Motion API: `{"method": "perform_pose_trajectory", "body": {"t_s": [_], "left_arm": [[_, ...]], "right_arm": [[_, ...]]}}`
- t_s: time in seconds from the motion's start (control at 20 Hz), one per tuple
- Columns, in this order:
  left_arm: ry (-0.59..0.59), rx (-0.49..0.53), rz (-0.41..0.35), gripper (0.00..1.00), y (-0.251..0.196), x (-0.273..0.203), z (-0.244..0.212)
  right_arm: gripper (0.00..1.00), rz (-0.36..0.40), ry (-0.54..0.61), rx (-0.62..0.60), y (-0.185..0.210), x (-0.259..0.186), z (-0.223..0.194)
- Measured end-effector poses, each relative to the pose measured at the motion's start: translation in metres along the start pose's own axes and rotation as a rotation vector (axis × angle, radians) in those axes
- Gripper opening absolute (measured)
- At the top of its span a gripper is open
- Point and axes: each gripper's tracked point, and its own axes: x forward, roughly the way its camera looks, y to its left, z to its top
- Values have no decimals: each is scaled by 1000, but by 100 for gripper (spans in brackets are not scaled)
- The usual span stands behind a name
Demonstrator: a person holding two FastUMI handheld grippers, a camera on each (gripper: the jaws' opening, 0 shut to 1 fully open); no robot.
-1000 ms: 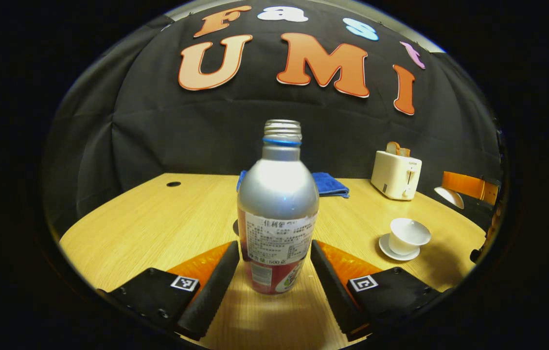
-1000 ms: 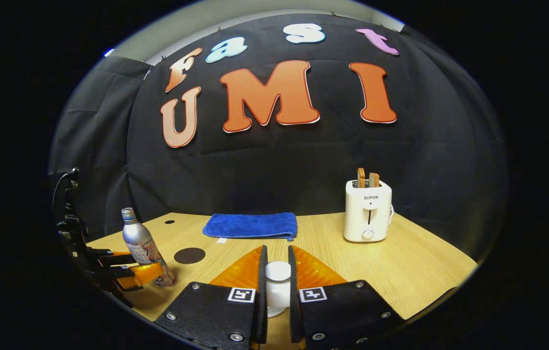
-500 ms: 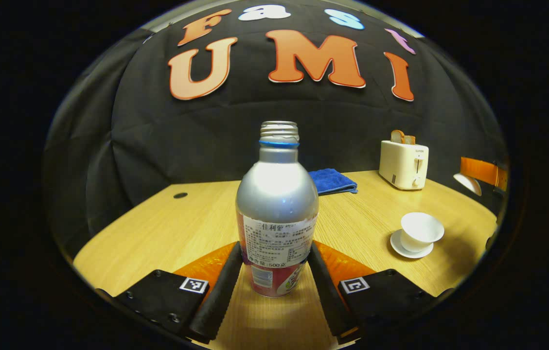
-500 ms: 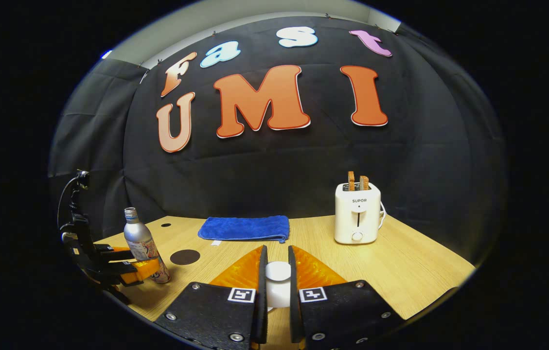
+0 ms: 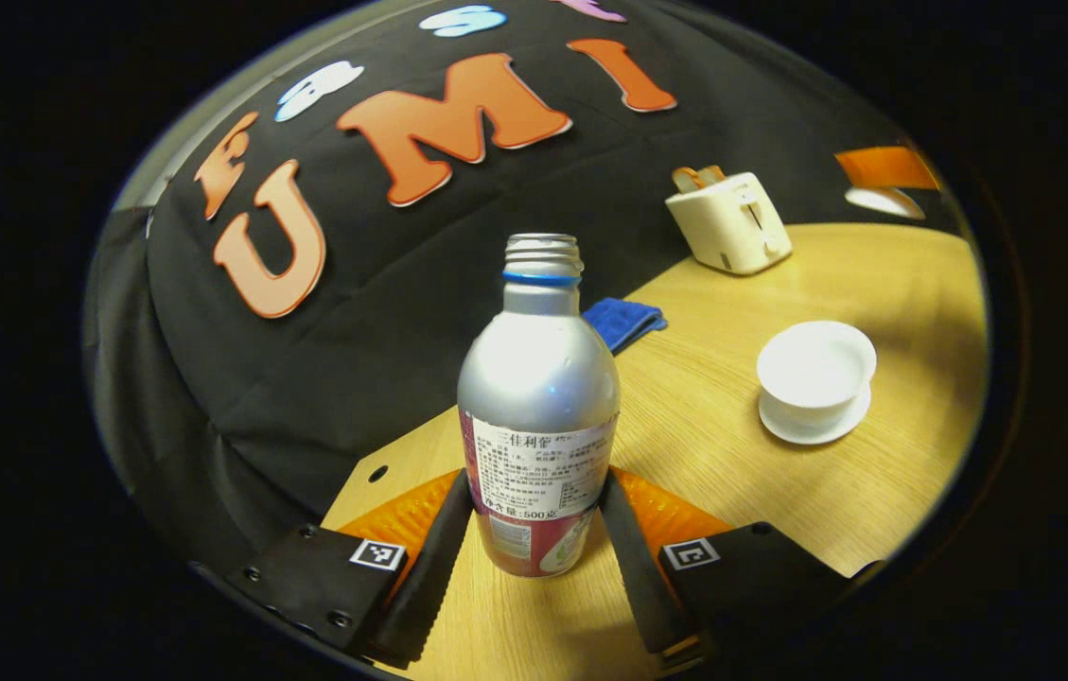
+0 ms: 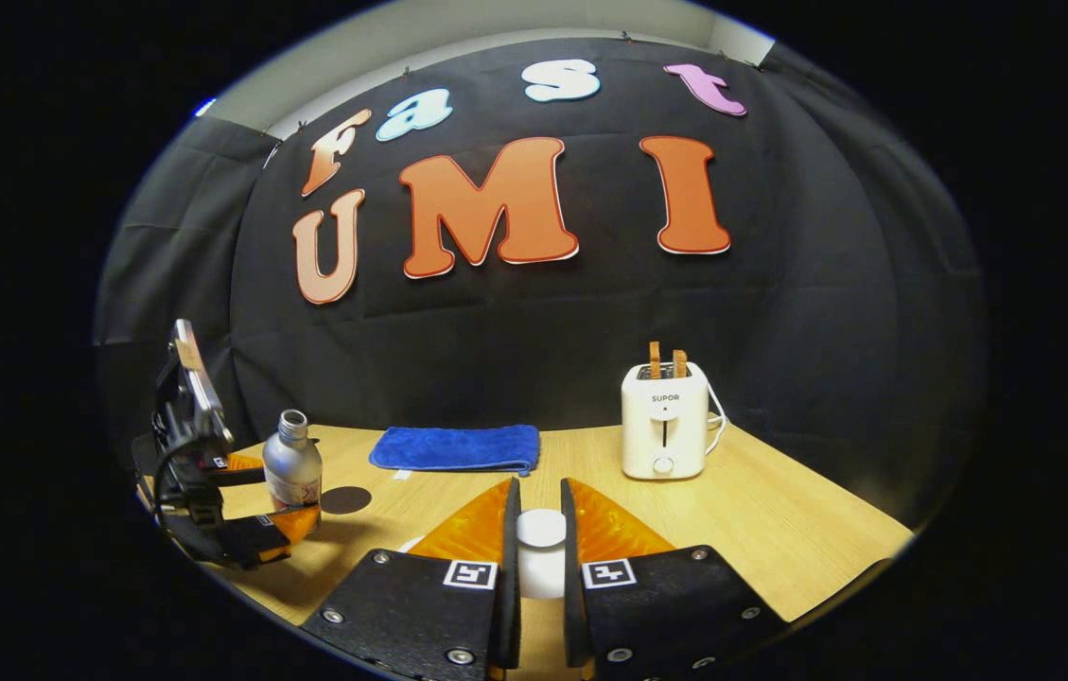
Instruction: Open the teacup lid with one hand, grasp the water bottle and pour water into the teacup with the other hand; after pouring, place the water bottle on the coaster and then close the teacup lid.
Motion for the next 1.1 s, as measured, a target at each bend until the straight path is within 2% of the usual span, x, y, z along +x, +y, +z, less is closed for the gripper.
{"method": "perform_pose_trajectory", "body": {"t_s": [0.4,0.55,1.1], "left_arm": [[15,326,-29,83,-18,-1,7],[30,398,-47,82,-23,1,5],[-5,733,-30,83,-21,10,12]], "right_arm": [[18,-27,0,-6,-25,-10,-3],[19,-32,1,0,-30,-12,-5],[19,-26,22,-30,-33,-19,-16]]}}
